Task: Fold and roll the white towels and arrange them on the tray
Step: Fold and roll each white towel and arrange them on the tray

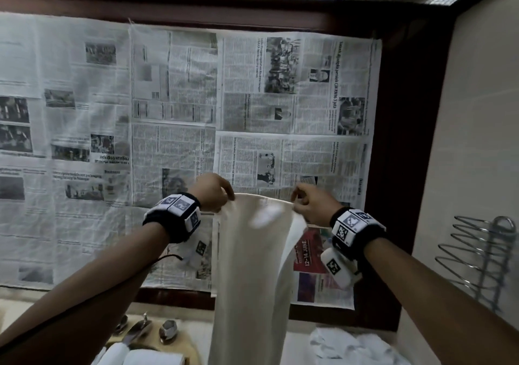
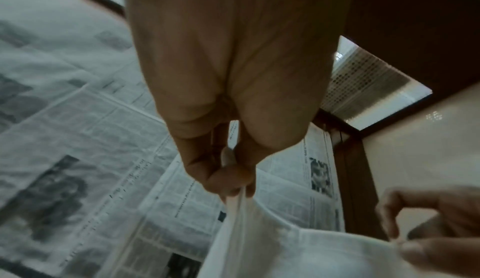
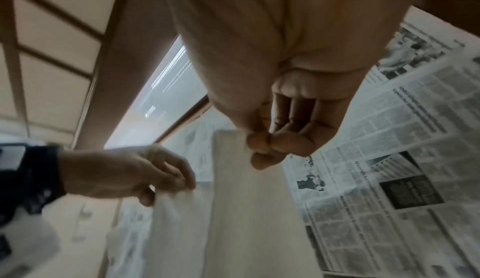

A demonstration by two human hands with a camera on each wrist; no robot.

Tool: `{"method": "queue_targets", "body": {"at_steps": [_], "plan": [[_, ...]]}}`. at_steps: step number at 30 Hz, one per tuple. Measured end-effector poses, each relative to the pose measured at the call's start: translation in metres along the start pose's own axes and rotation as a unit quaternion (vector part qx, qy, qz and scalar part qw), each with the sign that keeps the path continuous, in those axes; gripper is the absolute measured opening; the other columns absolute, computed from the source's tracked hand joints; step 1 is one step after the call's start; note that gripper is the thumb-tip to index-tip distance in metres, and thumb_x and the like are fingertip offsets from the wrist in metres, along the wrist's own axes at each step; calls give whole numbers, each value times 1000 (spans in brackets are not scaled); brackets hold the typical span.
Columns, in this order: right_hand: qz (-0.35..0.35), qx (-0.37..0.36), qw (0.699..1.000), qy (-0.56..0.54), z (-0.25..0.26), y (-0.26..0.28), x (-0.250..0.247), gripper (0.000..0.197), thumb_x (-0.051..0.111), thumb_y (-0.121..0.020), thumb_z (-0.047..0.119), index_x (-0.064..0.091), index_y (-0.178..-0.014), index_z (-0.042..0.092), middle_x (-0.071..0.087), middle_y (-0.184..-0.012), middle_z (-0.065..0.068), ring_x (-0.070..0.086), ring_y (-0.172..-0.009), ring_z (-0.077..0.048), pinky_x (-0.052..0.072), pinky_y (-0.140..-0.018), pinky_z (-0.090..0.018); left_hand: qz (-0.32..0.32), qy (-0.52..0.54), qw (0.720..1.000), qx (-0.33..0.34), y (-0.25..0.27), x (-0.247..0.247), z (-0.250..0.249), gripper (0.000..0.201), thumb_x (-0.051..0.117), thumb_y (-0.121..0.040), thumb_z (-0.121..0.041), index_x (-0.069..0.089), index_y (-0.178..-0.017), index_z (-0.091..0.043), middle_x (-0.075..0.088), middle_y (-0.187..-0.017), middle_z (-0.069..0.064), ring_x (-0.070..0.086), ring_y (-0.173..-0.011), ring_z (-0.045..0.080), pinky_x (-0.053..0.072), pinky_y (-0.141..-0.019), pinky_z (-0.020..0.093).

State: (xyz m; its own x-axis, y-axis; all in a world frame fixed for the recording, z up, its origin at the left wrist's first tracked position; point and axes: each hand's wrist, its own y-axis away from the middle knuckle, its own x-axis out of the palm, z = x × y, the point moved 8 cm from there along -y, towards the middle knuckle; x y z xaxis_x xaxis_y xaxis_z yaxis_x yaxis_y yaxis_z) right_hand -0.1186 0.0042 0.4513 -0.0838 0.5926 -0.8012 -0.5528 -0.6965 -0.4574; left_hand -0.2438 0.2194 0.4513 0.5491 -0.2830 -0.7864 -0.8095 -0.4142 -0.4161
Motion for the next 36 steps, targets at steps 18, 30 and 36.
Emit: {"method": "queue_targets", "body": {"at_steps": [18, 30, 36], "plan": [[100, 51, 979, -171, 11, -10, 15, 26, 44, -100, -3, 62, -118, -3, 71, -101, -18, 69, -82, -18, 58, -74, -26, 75, 16, 991, 105, 23, 42, -97, 32, 82, -74, -44, 78, -92, -17, 75, -82, -5, 71, -72, 12, 60, -65, 24], [21, -12, 994, 103, -2, -18, 1, 13, 72, -86, 36, 67, -85, 24, 65, -88, 4, 64, -73, -14, 59, -73, -41, -41, -98, 986, 131, 12, -10, -83, 11, 73, -87, -15, 75, -96, -11, 70, -93, 0, 62, -84, 11, 52, -81, 24], [-36, -56, 991, 114, 12, -28, -14, 6, 63, -93, 28, 59, -87, 28, 66, -89, 5, 63, -77, -15, 57, -74, -41, -61, -110, 987, 102, 10, -39, -66, 4, 71, -87, -12, 72, -91, -11, 62, -87, -2, 58, -85, 15, 47, -77, 26]]}}
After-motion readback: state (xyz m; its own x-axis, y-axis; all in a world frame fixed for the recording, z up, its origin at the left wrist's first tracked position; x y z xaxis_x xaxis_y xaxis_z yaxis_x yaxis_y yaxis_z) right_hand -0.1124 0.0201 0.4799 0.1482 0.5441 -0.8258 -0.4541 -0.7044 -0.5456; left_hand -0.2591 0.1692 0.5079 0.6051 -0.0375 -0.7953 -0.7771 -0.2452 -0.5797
